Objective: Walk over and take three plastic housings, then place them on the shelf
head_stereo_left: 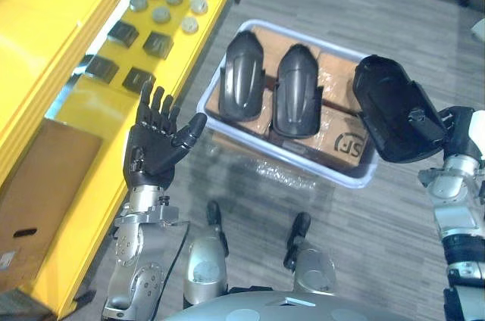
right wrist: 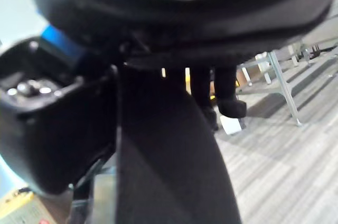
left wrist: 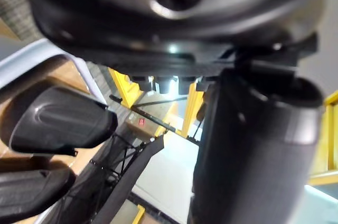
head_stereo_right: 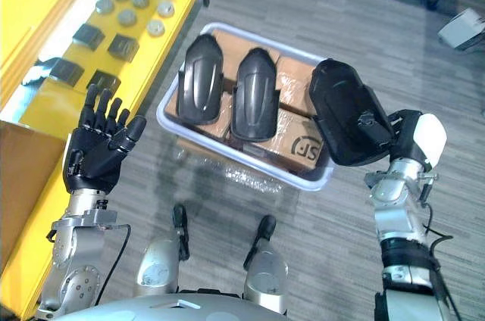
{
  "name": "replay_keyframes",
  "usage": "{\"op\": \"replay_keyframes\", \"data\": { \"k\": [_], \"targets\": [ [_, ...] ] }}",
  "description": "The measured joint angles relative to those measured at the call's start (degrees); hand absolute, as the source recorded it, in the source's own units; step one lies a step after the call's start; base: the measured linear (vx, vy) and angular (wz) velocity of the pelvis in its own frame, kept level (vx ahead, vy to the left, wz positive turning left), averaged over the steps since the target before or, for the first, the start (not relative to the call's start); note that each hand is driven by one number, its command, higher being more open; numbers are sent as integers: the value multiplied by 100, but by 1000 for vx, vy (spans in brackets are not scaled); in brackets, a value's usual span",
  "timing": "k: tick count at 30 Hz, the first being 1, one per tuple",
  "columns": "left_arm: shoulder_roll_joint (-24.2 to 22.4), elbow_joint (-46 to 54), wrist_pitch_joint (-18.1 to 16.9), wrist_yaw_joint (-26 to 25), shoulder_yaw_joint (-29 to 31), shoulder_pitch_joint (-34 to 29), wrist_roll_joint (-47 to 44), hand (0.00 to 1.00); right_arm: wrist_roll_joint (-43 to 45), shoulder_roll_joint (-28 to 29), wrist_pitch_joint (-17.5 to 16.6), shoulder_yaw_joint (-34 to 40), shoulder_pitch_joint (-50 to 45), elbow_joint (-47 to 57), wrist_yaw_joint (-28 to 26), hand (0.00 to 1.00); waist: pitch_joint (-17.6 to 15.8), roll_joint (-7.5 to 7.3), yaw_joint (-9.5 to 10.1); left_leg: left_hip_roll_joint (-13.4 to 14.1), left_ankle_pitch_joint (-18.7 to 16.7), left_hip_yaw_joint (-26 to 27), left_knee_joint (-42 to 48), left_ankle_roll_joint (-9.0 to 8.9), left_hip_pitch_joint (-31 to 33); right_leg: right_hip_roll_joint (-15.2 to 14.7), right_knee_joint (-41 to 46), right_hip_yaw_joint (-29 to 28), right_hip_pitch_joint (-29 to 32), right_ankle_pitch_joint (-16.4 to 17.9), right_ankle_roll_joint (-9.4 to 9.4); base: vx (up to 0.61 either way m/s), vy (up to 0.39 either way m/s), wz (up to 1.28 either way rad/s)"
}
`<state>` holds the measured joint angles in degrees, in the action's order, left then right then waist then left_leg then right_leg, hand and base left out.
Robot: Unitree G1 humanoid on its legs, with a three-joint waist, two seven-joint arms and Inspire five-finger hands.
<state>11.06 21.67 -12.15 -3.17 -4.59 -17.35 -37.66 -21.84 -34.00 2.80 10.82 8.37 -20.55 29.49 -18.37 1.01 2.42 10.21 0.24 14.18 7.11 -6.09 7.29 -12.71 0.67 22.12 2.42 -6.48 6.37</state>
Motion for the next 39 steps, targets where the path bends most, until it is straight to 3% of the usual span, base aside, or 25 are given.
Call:
{"op": "replay_keyframes", "data": {
  "k": [1,4,10,14,16,23,28,33,39],
  "targets": [
    [-2,-17,220,28,-24,0,6,100,-146,43,-50,0,-48,155,188,0,167,-9,-53,0,-3,33,-54,-9,-114,7,-38,-3,-91,3,8,46,0,-9],
    [1,-237,421,76,-58,79,194,100,-288,44,-217,-1,-82,314,406,0,413,-12,-106,-2,3,120,-175,-28,-318,28,-146,-19,-244,-16,38,45,-3,-12],
    [4,-1019,1286,122,-609,788,158,100,-717,104,-774,-40,-80,601,784,0,840,-11,-151,-5,104,289,-566,-96,-858,82,-241,-62,-543,-21,47,8,-5,-12],
    [-78,-1731,1872,218,-1009,1243,-416,100,-987,304,-1200,-210,-78,1017,893,0,1054,-2,-306,-46,244,374,-849,-101,-1131,92,-272,-115,-649,-29,60,-6,6,-9],
    [-224,-2365,2123,237,-1244,1695,-1119,100,-1013,381,-1585,-495,-72,1340,966,0,1151,-9,-366,-78,322,485,-1039,-100,-1311,92,-283,-202,-678,-42,81,-52,27,-19],
    [-336,-2685,2103,487,-1235,2239,-2200,100,-1159,791,-2219,-957,-48,1925,922,0,1367,-10,-424,-77,415,588,-1186,-102,-1469,126,-287,-289,-688,-53,81,-12,8,-8],
    [-350,-2688,2072,606,-1236,2446,-3416,100,-1152,990,-2281,-1272,-48,1924,524,0,1452,-38,-429,-72,416,652,-1185,-103,-1495,138,-297,-362,-668,-79,73,14,6,-8],
    [-428,-2755,1633,645,-1236,2559,-3913,100,-1132,1019,-2292,-1625,-50,1922,176,0,1454,-42,-431,-75,413,756,-1186,-106,-1575,151,-366,-442,-710,-122,76,8,9,-10],
    [-502,-2857,1519,757,-1250,2653,-4341,100,-903,1227,-2366,-1863,-57,1871,-36,0,1464,-59,-444,-75,414,755,-1185,-105,-1590,157,-382,-441,-734,-131,76,0,0,0]
  ]
}}
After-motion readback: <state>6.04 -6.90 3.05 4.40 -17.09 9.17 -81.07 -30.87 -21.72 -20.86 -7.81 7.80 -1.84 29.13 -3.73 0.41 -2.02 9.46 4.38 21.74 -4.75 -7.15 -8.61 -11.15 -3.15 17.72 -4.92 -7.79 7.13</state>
